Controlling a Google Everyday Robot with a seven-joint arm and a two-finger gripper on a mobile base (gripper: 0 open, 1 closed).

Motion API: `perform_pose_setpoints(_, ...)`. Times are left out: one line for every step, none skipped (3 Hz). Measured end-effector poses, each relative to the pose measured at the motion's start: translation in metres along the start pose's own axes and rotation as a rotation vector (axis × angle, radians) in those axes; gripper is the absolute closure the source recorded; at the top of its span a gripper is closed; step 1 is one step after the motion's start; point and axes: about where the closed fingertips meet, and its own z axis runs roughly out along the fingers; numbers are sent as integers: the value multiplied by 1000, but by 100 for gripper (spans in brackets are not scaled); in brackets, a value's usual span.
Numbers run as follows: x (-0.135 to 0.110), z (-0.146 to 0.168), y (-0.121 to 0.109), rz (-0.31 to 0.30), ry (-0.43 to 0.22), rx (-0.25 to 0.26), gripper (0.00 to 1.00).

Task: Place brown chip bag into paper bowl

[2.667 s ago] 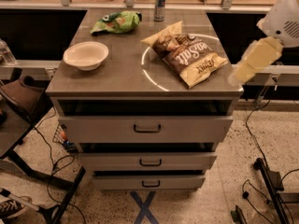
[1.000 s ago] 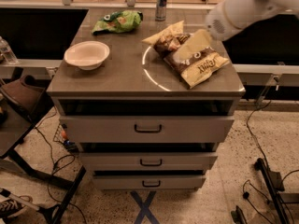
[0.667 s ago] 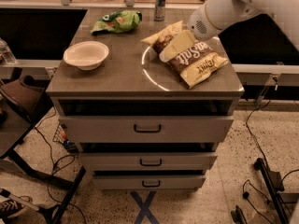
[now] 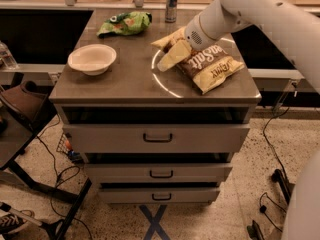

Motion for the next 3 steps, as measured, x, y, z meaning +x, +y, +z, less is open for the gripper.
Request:
perform_pose_setpoints(2, 14, -18, -9, 15, 32, 0)
perform_pose_setpoints(-1, 10, -40, -16, 25, 79, 0)
perform_pose_setpoints(-7, 0, -61, -29, 41, 123, 0)
